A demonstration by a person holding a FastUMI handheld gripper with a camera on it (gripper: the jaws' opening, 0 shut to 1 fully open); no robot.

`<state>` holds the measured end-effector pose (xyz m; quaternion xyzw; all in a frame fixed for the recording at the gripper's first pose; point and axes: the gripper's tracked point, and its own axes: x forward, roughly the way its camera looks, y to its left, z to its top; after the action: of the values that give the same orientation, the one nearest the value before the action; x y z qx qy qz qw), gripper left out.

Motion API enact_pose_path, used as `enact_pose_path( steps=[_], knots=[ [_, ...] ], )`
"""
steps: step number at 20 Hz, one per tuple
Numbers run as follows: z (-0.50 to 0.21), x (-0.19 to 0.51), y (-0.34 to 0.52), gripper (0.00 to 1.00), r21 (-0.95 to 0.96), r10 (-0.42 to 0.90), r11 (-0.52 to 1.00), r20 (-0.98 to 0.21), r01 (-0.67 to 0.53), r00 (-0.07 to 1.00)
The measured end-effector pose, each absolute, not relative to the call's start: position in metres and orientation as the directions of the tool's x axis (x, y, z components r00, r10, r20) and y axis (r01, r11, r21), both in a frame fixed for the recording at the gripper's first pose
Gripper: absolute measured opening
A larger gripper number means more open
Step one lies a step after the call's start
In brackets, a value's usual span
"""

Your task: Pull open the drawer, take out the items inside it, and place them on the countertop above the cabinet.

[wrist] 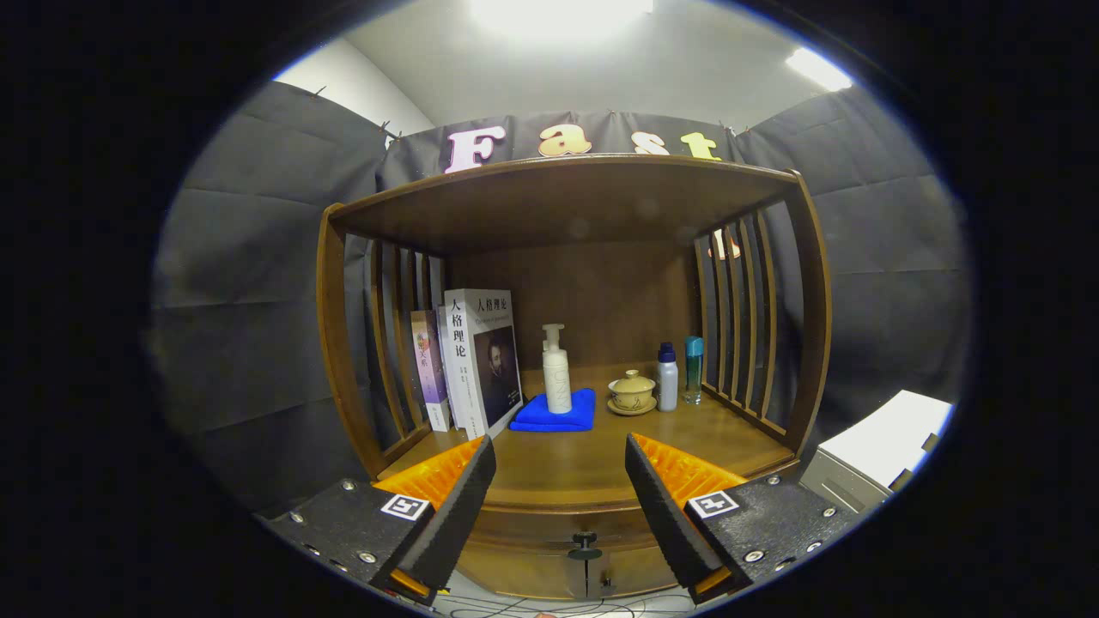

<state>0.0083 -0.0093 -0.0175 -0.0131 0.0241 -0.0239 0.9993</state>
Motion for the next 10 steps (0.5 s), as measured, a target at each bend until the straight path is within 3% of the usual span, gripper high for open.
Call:
enact_pose_path(
  steps=[5,10],
  knots=[
    [-0.042,0.021,-0.015,0.94,-0.053,-0.104,0.993,-0.059,0.101,0.993],
    [-0.076,0.014,-0.02,0.94,-0.068,-0.081,0.995,-0.041,0.078,0.996]
  ],
)
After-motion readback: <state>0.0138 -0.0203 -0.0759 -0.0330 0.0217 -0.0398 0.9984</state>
